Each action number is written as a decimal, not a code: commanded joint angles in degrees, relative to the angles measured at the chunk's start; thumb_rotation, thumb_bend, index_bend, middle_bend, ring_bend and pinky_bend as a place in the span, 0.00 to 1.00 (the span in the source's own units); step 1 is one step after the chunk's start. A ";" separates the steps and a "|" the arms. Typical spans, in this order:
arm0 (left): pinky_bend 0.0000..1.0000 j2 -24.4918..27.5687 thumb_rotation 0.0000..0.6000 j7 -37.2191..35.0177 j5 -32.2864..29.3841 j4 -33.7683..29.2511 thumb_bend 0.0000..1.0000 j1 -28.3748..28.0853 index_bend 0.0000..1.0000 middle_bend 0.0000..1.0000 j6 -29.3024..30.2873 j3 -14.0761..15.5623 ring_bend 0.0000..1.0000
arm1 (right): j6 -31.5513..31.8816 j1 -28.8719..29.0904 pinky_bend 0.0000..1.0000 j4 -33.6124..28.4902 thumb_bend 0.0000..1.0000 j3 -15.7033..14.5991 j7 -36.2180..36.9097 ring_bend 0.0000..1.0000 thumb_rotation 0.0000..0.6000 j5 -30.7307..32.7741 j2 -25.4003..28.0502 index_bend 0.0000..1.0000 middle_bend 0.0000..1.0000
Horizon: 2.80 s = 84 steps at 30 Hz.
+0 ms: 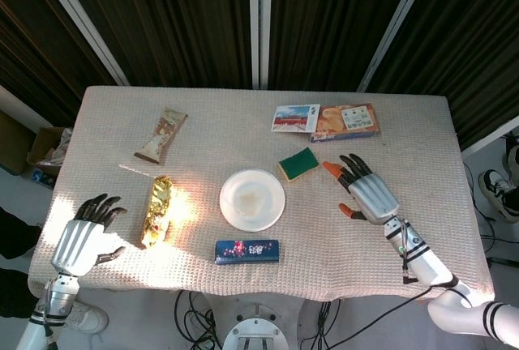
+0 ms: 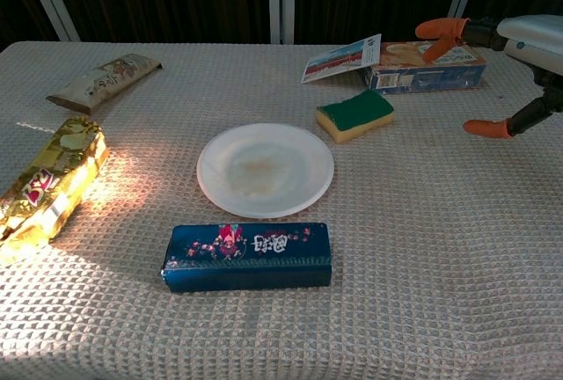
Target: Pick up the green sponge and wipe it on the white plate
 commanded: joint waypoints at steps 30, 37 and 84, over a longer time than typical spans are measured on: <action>0.18 1.15 1.00 0.28 -1.00 -1.23 0.07 2.13 0.30 0.18 1.38 -0.20 0.13 | -26.78 24.84 0.00 26.60 0.26 2.12 -24.16 0.00 1.00 18.66 -17.44 0.13 0.22; 0.18 1.30 1.00 0.20 -1.17 -1.06 0.07 2.24 0.29 0.18 1.30 -0.32 0.13 | -25.51 25.08 0.00 29.22 0.26 1.17 -23.06 0.00 1.00 16.63 -18.98 0.19 0.26; 0.18 0.25 1.00 -7.67 -0.60 5.77 0.07 6.57 0.28 0.18 6.03 0.52 0.13 | -20.84 33.15 0.00 27.05 0.34 0.07 -48.54 0.11 1.00 3.62 -27.23 0.51 0.38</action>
